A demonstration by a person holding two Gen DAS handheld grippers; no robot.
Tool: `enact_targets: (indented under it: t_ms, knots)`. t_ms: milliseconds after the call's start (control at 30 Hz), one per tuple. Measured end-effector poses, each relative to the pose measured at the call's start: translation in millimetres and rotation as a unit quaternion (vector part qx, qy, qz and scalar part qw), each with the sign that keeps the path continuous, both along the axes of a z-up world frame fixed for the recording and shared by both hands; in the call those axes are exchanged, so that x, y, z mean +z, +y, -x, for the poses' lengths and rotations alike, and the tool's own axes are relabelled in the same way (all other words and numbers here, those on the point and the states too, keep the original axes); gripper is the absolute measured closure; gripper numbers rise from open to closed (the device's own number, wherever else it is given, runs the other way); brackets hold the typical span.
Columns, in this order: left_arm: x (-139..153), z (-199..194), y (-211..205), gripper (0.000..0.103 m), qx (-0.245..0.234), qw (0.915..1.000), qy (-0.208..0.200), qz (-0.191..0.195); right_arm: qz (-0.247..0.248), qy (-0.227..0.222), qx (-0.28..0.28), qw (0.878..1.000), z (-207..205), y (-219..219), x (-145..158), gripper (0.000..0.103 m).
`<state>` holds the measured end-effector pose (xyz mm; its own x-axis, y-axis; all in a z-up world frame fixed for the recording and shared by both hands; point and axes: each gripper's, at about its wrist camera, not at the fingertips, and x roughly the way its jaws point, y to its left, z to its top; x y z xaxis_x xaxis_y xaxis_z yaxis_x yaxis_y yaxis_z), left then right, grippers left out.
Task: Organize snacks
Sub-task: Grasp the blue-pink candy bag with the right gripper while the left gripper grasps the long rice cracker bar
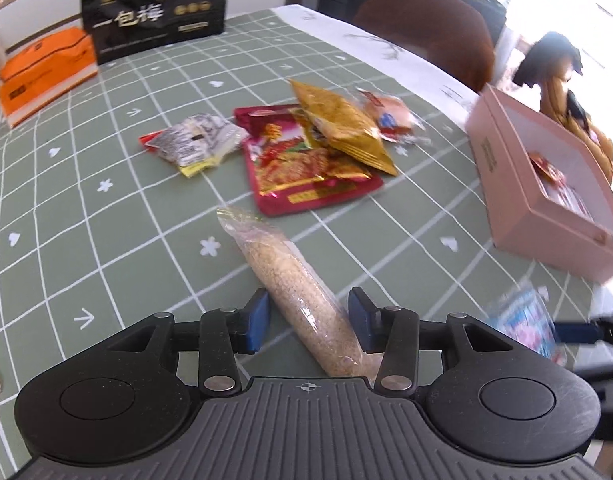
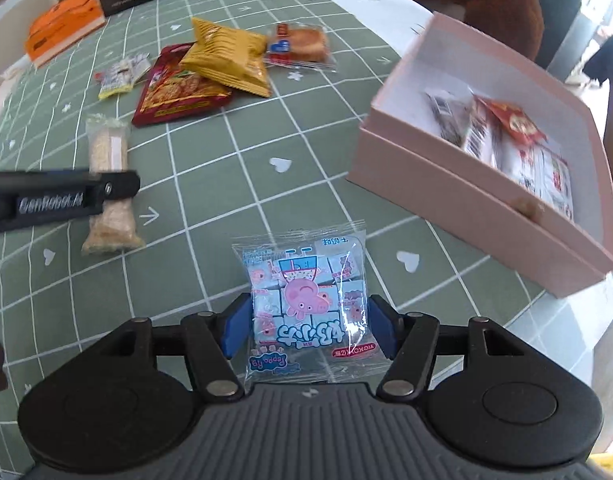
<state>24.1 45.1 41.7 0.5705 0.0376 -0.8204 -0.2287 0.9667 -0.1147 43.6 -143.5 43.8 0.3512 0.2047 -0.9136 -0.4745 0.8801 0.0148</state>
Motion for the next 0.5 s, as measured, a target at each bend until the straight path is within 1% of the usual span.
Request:
enact_targets:
  t_ms: [67,133,233,300,400,500]
  knots:
    - [0.9,2.9,-8.4,0.054,-0.024,0.9996,0.005,-0.01,-0.01,0.001,-0.003,1.0,-0.2,-4.2,-1.5,0.038]
    - [0.6,7.2,-19.2,0.056,-0.06,0.998,0.013,-0.015,-0.011,-0.004,-0.004,1.0,1.3,-5.1,-2.7,0.034]
    - [0.7,15.7,-36.8,0.059,-0.119,0.9921,0.025,-0.028,-0.019,-0.011,-0.007,1.0,2.9,-7.3,-4.5,0.03]
    - [1.4,20.9,-46.5,0.06,-0.148,0.9877,0.027,-0.042,-0.022,-0.018,-0.009,1.0,4.3,-9.0,-5.6,0.027]
    - [0.3,28.8,-51.9,0.06,-0.169,0.9843,0.033,-0.042,-0.026,-0.027,-0.012,0.999,8.0,-12.2,-6.5,0.025]
    - [-0.3,35.4,-49.8,0.058,-0.166,0.9842,0.041,-0.048,-0.028,-0.031,-0.009,0.999,11.6,-15.6,-7.7,0.022]
